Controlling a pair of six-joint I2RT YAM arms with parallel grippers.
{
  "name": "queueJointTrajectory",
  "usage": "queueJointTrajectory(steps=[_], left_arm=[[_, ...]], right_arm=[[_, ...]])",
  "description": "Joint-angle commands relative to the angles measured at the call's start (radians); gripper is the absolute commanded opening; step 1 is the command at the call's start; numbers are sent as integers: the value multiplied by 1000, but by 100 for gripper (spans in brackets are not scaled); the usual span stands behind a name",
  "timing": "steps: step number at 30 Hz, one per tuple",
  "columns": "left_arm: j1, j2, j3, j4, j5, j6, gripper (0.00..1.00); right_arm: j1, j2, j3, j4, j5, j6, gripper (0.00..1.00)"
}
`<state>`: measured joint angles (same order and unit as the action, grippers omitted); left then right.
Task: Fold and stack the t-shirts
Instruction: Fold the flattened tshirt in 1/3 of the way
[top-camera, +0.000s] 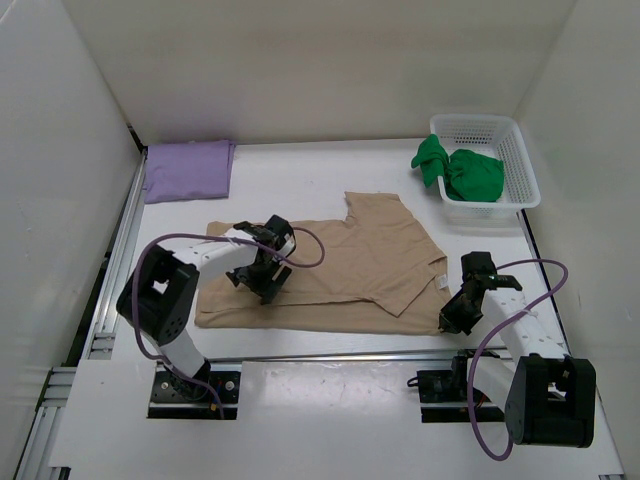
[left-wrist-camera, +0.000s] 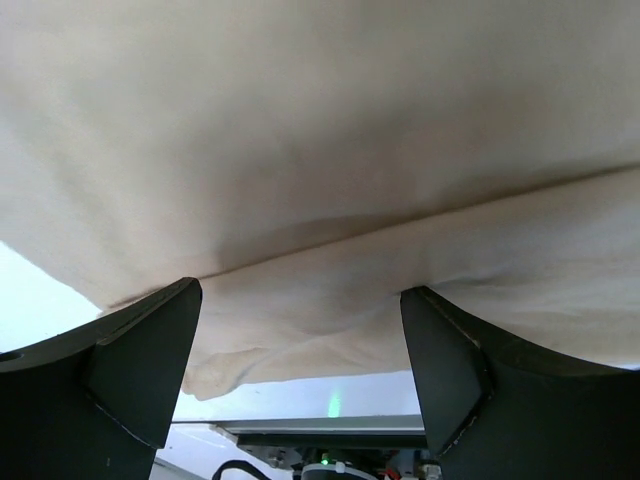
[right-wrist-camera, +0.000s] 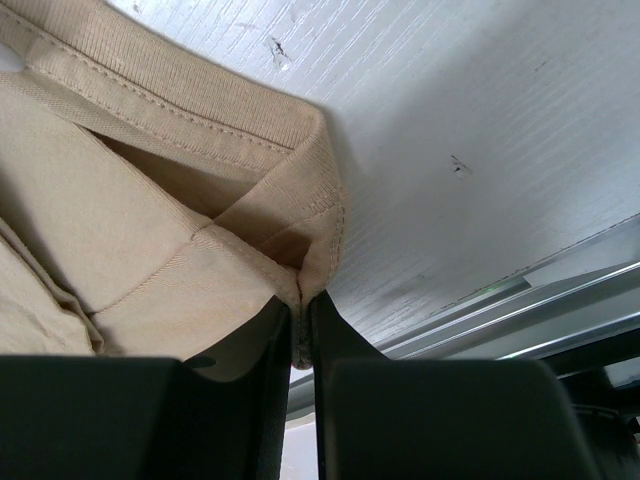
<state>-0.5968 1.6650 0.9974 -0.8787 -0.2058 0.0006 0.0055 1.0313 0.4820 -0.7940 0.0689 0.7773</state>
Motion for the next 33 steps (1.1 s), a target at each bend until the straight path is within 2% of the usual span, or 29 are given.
queueJointTrajectory(steps=[1, 12, 14, 18, 26, 27, 28, 33], left_arm=[[54, -14, 63, 38, -47, -1, 92], [158, 52, 161, 38, -90, -1, 92], [158, -23, 173, -14, 0, -1, 90], [39, -167, 54, 27, 9, -1, 94], [0, -114, -86, 69, -57, -1, 95], [0, -114, -86, 69, -66, -1, 95], [0, -105, -86, 69, -66, -1, 100], [-9, -84, -95, 78, -76, -1, 100]], right_arm=[[-7, -7, 6, -8, 25, -10, 13], [-7, -7, 6, -8, 25, -10, 13], [-7, -7, 6, -8, 25, -10, 13], [-7, -7, 6, -8, 25, -10, 13], [-7, -7, 6, -8, 25, -10, 13], [-7, -7, 6, -8, 25, -10, 13], [-7, -7, 6, -8, 25, -10, 13], [-7, -7, 6, -8, 25, -10, 13]])
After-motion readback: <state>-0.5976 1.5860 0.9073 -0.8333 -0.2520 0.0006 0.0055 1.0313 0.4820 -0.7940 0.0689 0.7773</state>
